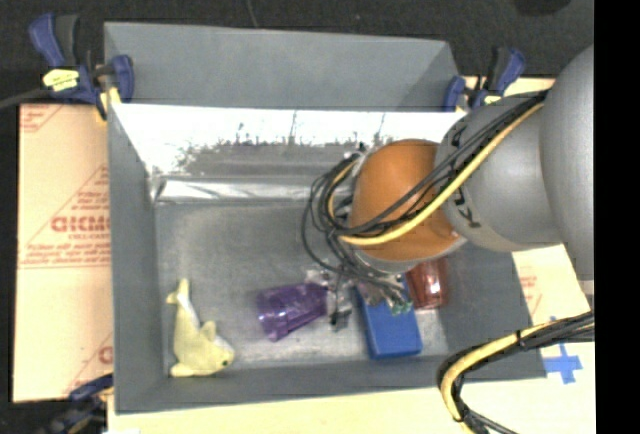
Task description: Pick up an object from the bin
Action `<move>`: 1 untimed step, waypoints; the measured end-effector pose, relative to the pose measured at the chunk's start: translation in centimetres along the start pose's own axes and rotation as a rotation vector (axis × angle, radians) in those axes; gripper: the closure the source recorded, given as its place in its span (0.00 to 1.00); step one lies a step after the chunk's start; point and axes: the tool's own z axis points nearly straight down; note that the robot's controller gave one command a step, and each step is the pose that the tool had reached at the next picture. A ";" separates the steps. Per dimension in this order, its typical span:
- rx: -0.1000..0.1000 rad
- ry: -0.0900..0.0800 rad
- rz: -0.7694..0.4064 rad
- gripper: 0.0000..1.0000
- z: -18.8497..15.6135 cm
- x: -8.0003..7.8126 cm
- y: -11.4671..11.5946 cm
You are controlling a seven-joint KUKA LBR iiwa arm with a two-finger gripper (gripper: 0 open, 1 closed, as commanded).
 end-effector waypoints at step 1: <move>-0.001 0.001 0.035 1.00 -2.1 -0.7 -0.1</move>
Offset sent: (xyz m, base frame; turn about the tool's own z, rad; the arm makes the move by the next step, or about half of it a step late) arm -0.0085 -0.0064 0.1322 0.0744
